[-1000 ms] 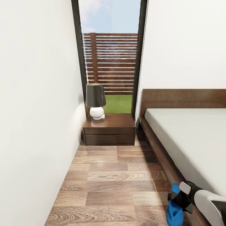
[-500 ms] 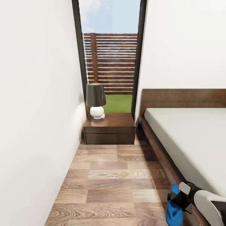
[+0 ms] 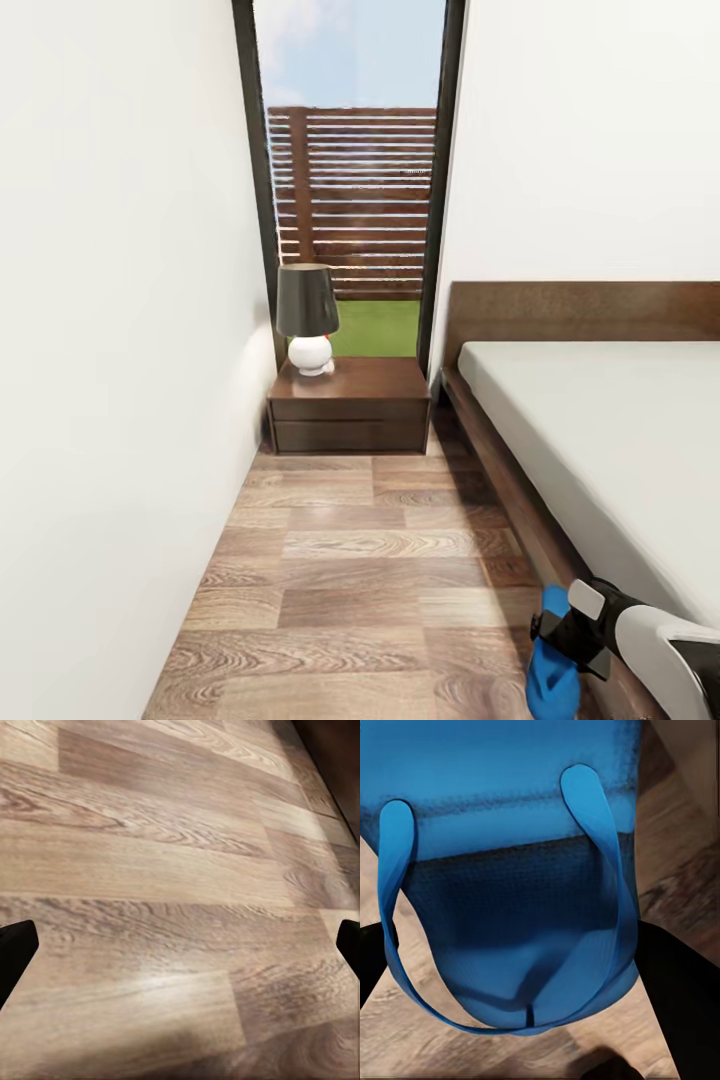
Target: In the bedroom, move the book from the bed onto either nightstand, and place the two sandals side by side next to the bed.
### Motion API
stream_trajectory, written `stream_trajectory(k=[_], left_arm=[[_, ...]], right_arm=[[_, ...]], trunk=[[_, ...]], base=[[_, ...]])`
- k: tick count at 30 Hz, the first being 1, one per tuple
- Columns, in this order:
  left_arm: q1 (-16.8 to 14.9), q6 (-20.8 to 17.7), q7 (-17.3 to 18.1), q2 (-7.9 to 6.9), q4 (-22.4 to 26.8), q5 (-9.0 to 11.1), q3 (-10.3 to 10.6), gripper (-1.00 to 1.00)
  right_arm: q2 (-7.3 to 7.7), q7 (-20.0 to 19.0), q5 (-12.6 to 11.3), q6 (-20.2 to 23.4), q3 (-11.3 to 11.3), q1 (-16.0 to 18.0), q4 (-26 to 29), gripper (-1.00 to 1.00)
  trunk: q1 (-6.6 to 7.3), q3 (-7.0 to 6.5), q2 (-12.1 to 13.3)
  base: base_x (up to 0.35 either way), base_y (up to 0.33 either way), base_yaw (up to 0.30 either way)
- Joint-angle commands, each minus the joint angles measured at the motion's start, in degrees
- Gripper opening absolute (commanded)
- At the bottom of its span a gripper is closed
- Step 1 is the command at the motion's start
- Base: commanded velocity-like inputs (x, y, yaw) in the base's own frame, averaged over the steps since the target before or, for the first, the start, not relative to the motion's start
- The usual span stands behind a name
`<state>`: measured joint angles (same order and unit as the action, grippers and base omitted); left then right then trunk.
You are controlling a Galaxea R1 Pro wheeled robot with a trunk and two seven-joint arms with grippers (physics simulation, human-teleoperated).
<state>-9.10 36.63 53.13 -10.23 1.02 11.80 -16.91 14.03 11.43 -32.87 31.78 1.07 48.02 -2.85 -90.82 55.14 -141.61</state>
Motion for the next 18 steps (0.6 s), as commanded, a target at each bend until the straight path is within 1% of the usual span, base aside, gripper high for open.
stream_trajectory(k=[1,18], left_arm=[[0.0,0.0,0.4,0.0,-0.1,0.6,0.2,1.0],[0.0,-0.1,0.4,0.03,-0.1,0.5,0.3,1.0]], right_arm=[[-0.02,0.3,-0.4,0.0,0.1,0.1,-0.1,-1.0],[-0.06,0.3,-0.4,0.1,0.1,0.1,-0.1,-1.0]], trunk=[[0.02,0.06,0.0],[0.02,0.06,0.0]], base=[[-0.113,0.0,0.0],[-0.133,0.0,0.0]])
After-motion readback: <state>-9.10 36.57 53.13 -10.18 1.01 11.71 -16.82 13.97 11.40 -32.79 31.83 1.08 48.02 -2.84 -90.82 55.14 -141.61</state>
